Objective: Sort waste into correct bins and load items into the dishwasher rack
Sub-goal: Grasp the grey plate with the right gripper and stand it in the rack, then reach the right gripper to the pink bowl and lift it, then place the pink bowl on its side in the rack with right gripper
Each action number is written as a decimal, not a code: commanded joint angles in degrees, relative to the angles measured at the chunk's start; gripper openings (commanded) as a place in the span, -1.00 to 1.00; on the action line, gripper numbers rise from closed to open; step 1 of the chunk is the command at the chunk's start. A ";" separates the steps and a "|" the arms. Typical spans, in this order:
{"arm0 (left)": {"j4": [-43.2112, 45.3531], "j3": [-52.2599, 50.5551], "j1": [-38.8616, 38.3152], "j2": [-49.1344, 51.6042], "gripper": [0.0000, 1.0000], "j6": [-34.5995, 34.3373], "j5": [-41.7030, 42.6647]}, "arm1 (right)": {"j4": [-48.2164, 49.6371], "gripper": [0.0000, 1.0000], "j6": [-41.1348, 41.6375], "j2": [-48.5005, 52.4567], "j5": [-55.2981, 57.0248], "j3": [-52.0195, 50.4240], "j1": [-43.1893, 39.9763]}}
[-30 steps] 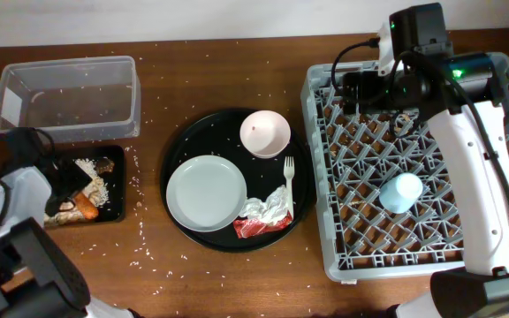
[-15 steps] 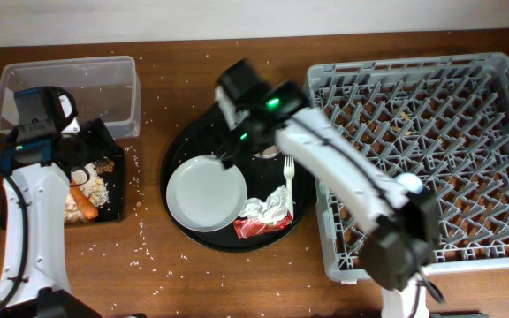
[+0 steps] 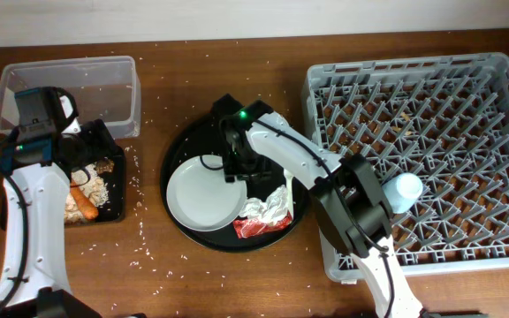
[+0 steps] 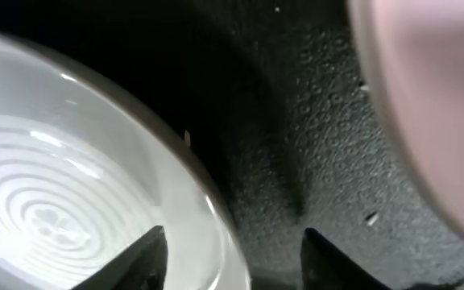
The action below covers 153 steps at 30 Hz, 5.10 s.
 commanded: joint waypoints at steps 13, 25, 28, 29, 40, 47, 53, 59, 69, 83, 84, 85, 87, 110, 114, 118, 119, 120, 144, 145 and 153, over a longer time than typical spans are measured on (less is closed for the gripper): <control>-0.68 0.42 -0.02 -0.46 0.64 0.92 0.44 | -2.60 -0.92 -1.42 -0.04 0.90 4.63 1.20; 0.00 0.42 -0.02 -0.46 0.94 0.94 0.39 | -18.01 -0.92 -5.97 -17.49 50.47 23.08 -2.86; 1.09 0.42 0.00 -0.46 0.94 0.94 0.39 | -19.43 -0.92 -5.99 -19.15 60.78 23.08 -8.41; 1.75 0.42 -0.02 -0.46 0.94 0.94 0.42 | -19.76 -0.92 -6.38 -19.37 63.60 23.08 -10.62; 5.18 0.42 -0.02 -0.46 0.94 0.92 0.44 | -6.60 -0.92 -26.21 -16.06 71.36 21.90 -25.11; 6.93 0.42 -0.02 -0.46 0.98 0.92 0.44 | -3.43 -0.92 -27.45 -14.58 63.32 15.47 -27.28; 7.32 0.42 -0.02 -0.46 0.98 0.92 0.44 | 1.64 -0.92 -34.10 -14.58 57.33 11.89 -27.30; 7.58 0.42 -0.02 -0.46 0.98 0.92 0.44 | 0.22 0.00 -34.05 -14.58 52.24 11.89 -27.28; 8.59 0.42 -0.02 -0.46 0.98 0.92 1.07 | -5.77 0.49 -27.06 -19.91 25.42 21.16 -23.69; 8.17 0.42 -0.02 -0.44 0.98 0.92 3.91 | -9.38 0.00 -9.70 -3.43 9.77 20.70 -10.82; 8.15 0.42 -0.02 -0.44 0.98 0.92 3.91 | -9.99 -0.02 -9.46 -2.34 9.77 20.70 -10.80; 8.13 0.42 -0.02 -0.44 0.98 0.92 3.91 | -10.93 -0.03 -8.98 -1.20 9.79 20.70 -10.75; 8.13 0.42 -0.02 -0.44 0.98 0.92 3.89 | -12.81 -0.09 -7.02 0.96 9.90 20.70 -10.80; 7.96 0.42 -0.02 -0.44 0.98 0.92 3.89 | -6.01 -0.92 -4.83 1.64 16.11 9.81 -12.07; 7.96 0.42 -0.02 -0.44 0.98 0.92 3.89 | -11.23 -0.92 -8.52 -2.97 21.16 20.68 -12.07; 8.02 0.42 -0.02 -0.44 0.98 0.94 3.87 | -22.95 -0.92 -8.55 -7.39 44.24 37.33 -12.07; 8.20 0.42 -0.02 -0.44 0.98 0.92 3.87 | -25.07 -0.92 -8.59 -7.41 51.06 39.76 -12.07; 8.35 0.42 -0.02 -0.44 0.98 0.94 3.87 | -26.27 -0.92 -11.02 -7.41 60.76 40.70 -12.07; 9.49 0.42 -0.02 -0.44 0.98 0.92 3.89 | -5.49 -0.92 -23.76 -3.43 77.48 14.53 -16.79; 9.49 0.42 -0.02 -0.44 0.98 0.92 3.89 | -4.68 -0.92 -23.78 -3.43 78.01 13.53 -16.83; 9.49 0.42 -0.02 -0.44 0.98 0.92 3.89 | 0.37 -0.92 -23.76 -3.45 79.30 3.69 -16.37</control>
